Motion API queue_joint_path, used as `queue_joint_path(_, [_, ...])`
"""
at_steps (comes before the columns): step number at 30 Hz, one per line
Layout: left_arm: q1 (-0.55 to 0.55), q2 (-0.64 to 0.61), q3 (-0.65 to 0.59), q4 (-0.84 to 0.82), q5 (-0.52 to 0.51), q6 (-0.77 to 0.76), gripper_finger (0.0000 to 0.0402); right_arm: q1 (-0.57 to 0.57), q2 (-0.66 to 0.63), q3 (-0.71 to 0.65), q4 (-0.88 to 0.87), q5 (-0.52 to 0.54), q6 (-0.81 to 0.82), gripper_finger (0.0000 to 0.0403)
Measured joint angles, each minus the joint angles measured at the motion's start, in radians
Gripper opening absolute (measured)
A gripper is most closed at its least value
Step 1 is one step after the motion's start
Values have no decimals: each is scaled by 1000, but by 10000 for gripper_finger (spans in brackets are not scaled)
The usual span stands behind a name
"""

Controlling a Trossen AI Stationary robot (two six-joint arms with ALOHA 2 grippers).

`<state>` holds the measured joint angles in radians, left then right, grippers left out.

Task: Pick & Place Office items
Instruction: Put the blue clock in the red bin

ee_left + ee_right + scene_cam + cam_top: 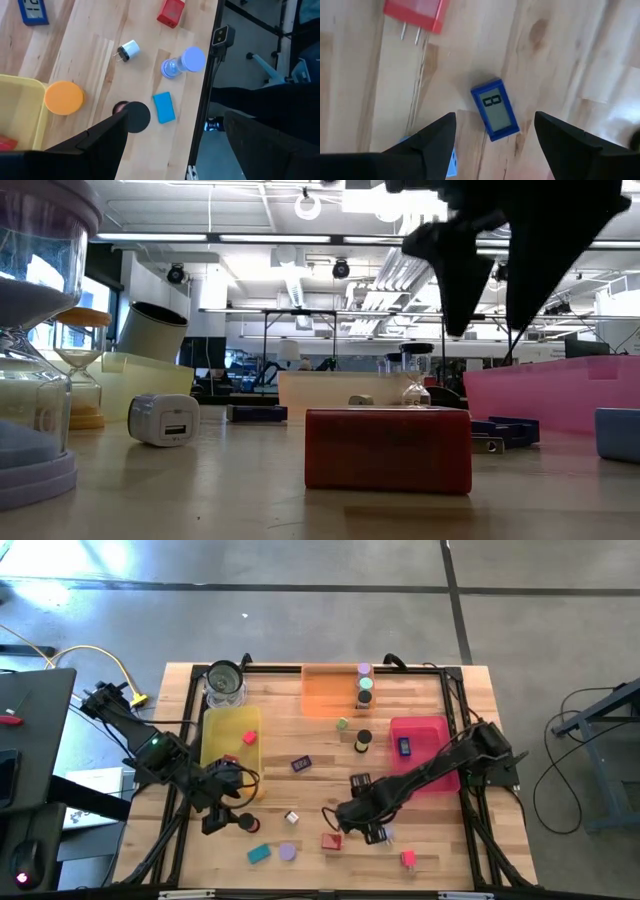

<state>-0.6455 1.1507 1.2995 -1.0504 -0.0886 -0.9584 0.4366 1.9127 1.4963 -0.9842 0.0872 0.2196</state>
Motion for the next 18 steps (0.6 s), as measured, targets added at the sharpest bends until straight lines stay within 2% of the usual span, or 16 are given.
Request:
queue_joint_path(5, [-27, 0, 0, 0, -24, -5, 317, -42, 28, 0, 2, -86, -61, 258])
queue_joint_path(10, [-33, 0, 0, 0, -49, -4, 317, -85, 27, -5, 17, -88, -108, 258])
queue_joint_path(18, [-33, 0, 0, 0, -49, 0, 317, -116, 27, -114, 111, -142, -111, 258])
